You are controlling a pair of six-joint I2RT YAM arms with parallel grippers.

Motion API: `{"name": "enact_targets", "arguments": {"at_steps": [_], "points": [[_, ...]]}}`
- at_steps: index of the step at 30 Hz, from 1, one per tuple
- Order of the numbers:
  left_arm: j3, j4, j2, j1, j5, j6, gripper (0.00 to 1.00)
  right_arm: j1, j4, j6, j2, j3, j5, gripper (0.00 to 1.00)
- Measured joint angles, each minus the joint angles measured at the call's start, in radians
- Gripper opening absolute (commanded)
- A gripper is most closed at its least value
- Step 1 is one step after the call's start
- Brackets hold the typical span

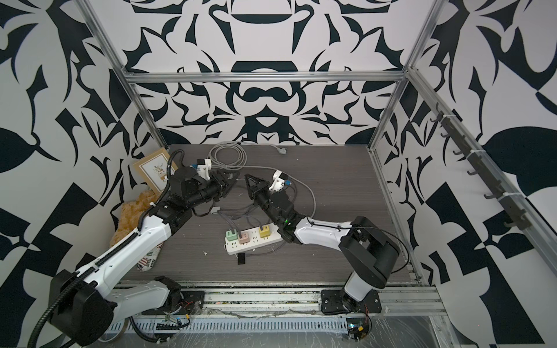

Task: Charge mp3
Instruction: Pick up the charging cable from the center of the board.

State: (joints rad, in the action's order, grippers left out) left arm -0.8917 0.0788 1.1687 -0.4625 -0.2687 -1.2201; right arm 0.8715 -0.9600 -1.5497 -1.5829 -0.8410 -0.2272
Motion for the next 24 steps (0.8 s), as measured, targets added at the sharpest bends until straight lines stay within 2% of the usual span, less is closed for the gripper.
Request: {"name": "enact_targets", "arguments": {"at_steps": [7, 18, 21, 24], "points": [[0.000, -0.037, -0.003, -0.004, 0.004, -0.062, 0.69, -0.001, 0.144, 0.095, 0.110, -0.018, -0.024, 0.00], [-0.005, -0.037, -0.002, -0.055, 0.053, -0.130, 0.69, -0.001, 0.220, 0.121, 0.107, -0.027, -0.028, 0.00], [-0.006, -0.031, 0.003, -0.068, 0.064, -0.138, 0.66, -0.001, 0.230, 0.124, 0.107, -0.028, -0.028, 0.00], [-0.010, -0.027, 0.020, -0.077, 0.066, -0.150, 0.56, -0.001, 0.238, 0.125, 0.107, -0.031, -0.028, 0.00]]}}
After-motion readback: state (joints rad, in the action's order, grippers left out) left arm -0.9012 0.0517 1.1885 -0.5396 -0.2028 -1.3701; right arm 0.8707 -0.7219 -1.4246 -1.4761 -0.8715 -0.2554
